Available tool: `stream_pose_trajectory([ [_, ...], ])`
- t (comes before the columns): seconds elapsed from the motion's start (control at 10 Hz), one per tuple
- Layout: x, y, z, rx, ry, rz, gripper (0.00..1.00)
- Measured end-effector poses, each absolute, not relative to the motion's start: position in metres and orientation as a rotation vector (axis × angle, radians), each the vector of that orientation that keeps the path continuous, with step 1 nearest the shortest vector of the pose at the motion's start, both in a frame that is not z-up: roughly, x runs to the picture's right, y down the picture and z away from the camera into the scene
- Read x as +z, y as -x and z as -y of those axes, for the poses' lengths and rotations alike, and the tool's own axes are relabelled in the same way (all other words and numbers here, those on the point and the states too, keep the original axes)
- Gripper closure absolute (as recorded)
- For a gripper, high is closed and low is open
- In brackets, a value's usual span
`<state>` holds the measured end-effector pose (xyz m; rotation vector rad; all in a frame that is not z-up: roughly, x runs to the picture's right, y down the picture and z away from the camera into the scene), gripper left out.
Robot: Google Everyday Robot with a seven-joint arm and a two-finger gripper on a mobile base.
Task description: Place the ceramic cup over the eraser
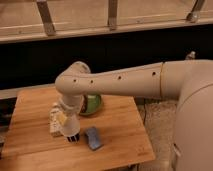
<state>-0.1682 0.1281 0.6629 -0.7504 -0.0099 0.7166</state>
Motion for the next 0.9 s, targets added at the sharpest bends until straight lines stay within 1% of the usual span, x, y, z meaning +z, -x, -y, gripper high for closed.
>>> stream_pose_trajectory([
  [0.2,0.6627,0.1687,-0.1283,0.716,0.751,0.01,0.33],
  [0.3,0.6629,0.168,-0.1281,0.717,0.751,0.01,0.24],
  [0.4,0.6628,0.1685,-0.1283,0.716,0.751,0.01,0.21],
  [0.9,0.6628,0.1685,-0.1279,0.716,0.75,0.011,0.2],
])
